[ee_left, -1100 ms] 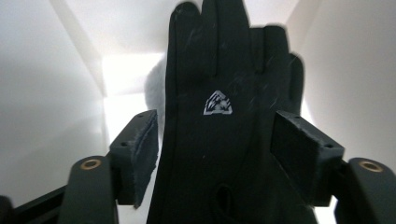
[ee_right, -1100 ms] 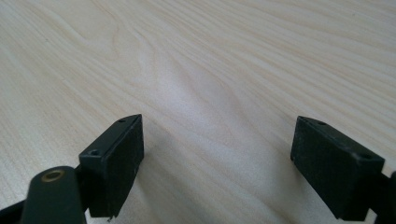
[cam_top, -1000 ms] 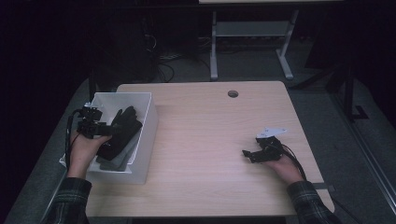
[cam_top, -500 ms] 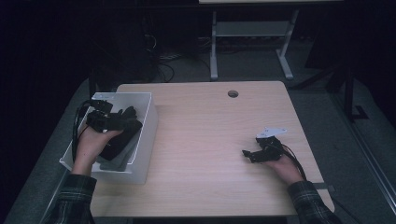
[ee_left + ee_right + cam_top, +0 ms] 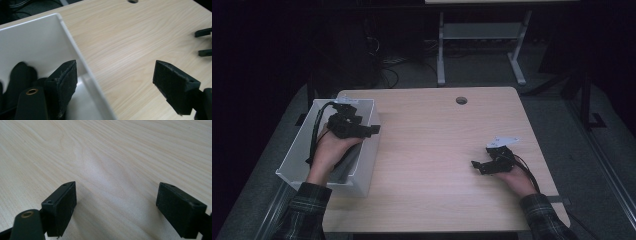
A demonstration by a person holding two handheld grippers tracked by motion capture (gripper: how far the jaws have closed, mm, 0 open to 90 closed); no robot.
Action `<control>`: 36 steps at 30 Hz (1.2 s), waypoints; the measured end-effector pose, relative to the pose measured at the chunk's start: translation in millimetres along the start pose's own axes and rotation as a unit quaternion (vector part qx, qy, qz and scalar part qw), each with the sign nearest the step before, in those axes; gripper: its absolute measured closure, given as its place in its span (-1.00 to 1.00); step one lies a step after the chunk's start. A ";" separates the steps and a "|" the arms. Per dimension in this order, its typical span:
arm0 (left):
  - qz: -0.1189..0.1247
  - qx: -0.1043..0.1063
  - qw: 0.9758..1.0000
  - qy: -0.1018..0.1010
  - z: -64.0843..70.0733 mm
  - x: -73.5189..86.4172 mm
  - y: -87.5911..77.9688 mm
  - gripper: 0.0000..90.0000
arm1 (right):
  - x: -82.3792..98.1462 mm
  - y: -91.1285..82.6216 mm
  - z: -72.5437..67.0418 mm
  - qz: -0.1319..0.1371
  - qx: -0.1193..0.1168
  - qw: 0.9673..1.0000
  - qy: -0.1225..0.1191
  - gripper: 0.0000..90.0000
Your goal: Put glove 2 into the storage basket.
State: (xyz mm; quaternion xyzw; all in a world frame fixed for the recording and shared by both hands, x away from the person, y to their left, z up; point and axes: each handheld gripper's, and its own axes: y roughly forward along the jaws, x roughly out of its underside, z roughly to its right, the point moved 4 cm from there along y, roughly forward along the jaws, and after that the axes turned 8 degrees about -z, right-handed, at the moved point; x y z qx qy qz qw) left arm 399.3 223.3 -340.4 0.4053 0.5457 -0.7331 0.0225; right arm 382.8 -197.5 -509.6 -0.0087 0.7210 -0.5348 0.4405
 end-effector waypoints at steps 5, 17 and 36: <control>0.005 0.012 1.000 0.013 13.3 -6.8 4.9 -0.57 | 0.0 0.0 0.0 0.000 0.000 1.000 0.000 -0.63; 0.002 0.039 0.998 0.040 47.1 -18.2 24.9 -0.57 | 0.0 0.0 0.0 0.000 0.000 1.000 0.000 -0.63; -0.016 0.075 0.994 0.077 97.9 -9.3 79.1 -0.57 | 0.0 0.0 -0.3 0.000 -0.001 1.000 -0.001 -0.63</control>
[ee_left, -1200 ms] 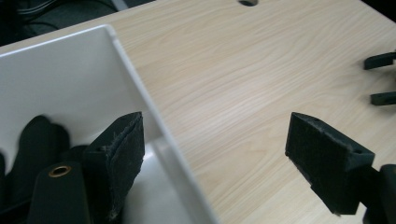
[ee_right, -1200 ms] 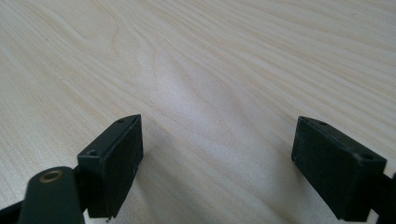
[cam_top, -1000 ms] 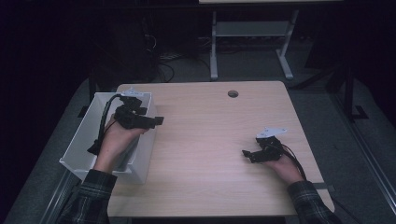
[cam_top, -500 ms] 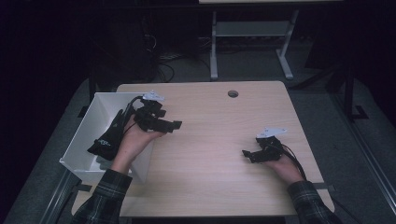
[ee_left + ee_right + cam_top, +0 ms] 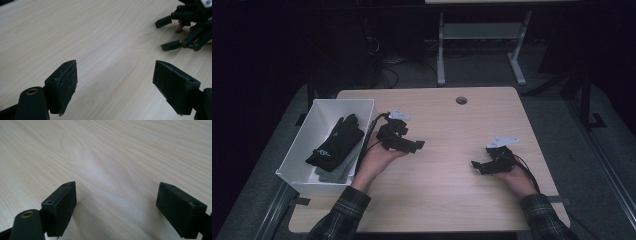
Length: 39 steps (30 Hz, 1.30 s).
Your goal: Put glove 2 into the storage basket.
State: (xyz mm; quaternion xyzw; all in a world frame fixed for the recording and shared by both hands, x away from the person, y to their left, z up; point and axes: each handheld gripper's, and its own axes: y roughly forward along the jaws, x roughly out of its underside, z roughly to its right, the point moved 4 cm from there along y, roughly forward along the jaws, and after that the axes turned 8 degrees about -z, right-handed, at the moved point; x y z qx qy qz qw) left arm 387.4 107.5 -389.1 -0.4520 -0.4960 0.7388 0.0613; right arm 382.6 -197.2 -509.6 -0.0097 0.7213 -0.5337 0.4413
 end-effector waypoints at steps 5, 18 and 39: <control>-0.009 0.010 1.000 0.010 8.0 10.2 20.0 -0.57 | 0.0 0.0 0.0 0.000 0.000 1.000 -0.001 -0.63; -0.022 0.018 0.999 0.031 21.9 32.9 54.7 -0.57 | 0.0 0.0 0.0 0.000 0.000 1.000 -0.001 -0.63; -0.045 0.017 0.997 0.064 32.9 63.5 88.7 -0.63 | 0.1 -0.2 -0.1 -0.002 -0.001 1.000 -0.002 -0.63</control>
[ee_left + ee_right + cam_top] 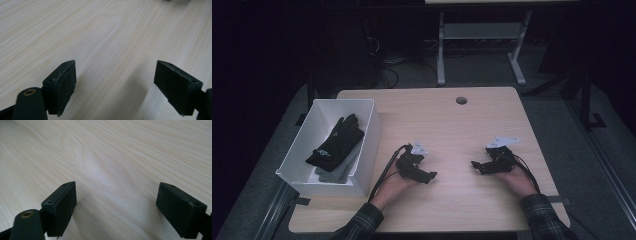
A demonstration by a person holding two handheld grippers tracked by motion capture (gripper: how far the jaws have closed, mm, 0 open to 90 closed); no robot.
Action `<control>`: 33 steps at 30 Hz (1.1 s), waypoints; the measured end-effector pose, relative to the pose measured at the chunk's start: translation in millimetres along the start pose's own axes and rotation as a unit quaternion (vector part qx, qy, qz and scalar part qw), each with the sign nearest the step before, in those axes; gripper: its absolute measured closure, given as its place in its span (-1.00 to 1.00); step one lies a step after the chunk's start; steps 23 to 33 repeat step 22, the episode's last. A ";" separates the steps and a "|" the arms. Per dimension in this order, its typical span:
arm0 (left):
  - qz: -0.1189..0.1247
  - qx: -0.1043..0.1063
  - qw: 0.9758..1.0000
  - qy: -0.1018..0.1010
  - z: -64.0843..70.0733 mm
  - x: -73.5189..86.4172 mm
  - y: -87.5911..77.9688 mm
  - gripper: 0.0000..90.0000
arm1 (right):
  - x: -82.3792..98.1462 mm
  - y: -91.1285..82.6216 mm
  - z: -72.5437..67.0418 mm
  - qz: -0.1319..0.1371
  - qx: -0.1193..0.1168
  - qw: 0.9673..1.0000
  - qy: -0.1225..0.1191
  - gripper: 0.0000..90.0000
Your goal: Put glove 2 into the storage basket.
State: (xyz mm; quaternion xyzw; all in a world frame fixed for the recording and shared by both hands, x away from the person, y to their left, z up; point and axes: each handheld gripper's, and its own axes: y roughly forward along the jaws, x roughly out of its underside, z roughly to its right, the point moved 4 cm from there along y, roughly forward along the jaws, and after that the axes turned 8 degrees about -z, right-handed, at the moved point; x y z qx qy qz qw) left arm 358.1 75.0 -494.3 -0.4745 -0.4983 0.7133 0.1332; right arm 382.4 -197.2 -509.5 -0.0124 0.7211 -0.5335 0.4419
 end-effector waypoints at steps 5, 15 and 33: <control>0.006 -0.017 1.000 0.025 4.1 4.7 6.5 -0.71 | 0.0 -0.1 -0.3 0.000 0.000 1.000 0.000 -0.63; 0.041 -0.012 0.999 0.032 4.7 9.0 8.5 -0.71 | 0.1 0.0 -0.4 -0.001 0.000 1.000 -0.001 -0.64; 0.043 -0.012 0.999 0.030 5.1 9.0 8.8 -0.71 | 0.1 0.0 -0.4 0.000 0.000 1.000 -0.001 -0.64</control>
